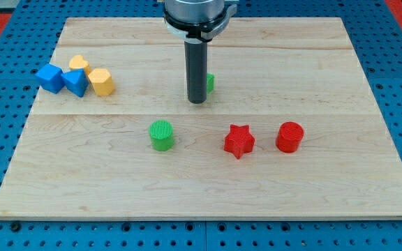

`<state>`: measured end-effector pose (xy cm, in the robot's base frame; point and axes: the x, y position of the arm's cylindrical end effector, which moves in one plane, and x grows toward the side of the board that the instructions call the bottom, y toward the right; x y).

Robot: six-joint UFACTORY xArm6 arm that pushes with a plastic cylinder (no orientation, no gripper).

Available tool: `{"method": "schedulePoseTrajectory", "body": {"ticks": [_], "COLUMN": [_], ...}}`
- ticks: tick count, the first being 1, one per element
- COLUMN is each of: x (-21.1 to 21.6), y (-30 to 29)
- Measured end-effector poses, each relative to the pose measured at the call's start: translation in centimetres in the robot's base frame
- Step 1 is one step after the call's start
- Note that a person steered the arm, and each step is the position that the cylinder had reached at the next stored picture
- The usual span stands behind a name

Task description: Keep the green circle to the left of the green star

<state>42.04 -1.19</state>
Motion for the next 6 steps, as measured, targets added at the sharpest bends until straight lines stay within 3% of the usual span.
{"method": "schedulePoseTrajectory", "body": {"ticks": [3, 4, 6], "x": [12.2, 10.7, 0.1], "y": [-5.2, -7.3, -7.0]}}
